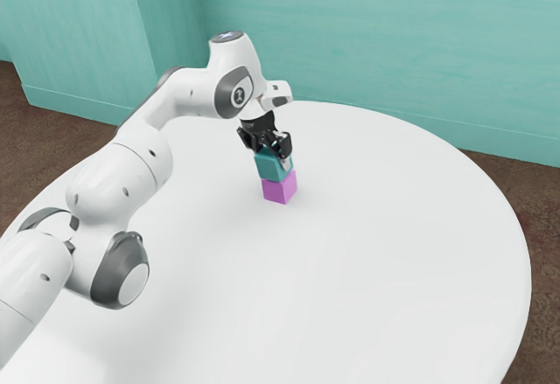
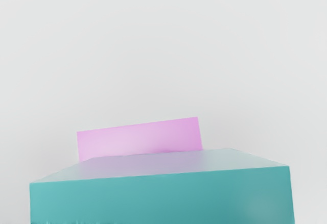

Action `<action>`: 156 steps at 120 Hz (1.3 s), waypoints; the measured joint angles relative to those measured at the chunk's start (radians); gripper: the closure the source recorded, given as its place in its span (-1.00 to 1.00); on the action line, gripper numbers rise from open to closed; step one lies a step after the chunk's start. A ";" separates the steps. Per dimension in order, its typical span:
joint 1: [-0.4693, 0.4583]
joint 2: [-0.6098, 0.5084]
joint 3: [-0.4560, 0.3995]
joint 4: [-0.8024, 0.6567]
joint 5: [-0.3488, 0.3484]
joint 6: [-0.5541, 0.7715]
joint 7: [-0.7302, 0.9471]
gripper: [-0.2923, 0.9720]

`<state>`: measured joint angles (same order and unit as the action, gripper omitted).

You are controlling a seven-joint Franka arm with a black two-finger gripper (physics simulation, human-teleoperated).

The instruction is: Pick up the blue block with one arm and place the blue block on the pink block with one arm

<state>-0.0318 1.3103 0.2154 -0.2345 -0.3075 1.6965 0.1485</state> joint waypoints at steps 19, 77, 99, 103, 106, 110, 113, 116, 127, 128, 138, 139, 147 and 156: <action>-0.001 0.003 -0.001 0.010 0.001 0.004 -0.011 0.00; 0.001 0.008 -0.011 0.021 -0.004 0.014 -0.028 -0.32; -0.002 -0.011 -0.007 0.027 -0.004 0.002 -0.031 -0.43; -0.004 -0.039 -0.001 0.022 -0.001 -0.006 -0.031 -0.44; -0.011 -0.071 0.008 -0.003 0.000 -0.014 -0.031 -0.45; -0.026 -0.130 0.015 -0.077 0.005 -0.023 -0.031 -0.46; -0.037 -0.174 0.017 -0.138 0.010 -0.029 -0.031 -0.46; -0.046 -0.230 0.018 -0.219 0.017 -0.033 -0.031 -0.47; -0.078 -0.433 0.009 -0.491 0.060 -0.039 -0.036 -0.48; -0.080 -0.452 0.006 -0.516 0.065 -0.040 -0.037 -0.48; -0.083 -0.660 -0.030 -0.766 0.112 -0.040 -0.047 -0.49; -0.082 -0.678 -0.033 -0.787 0.116 -0.040 -0.048 -0.49; -0.084 -0.827 -0.043 -0.962 0.141 -0.038 -0.056 -0.50; -0.094 -0.978 -0.045 -1.134 0.176 -0.022 -0.067 -0.50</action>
<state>-0.1261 0.3323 0.1703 -1.3682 -0.1318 1.6746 0.0816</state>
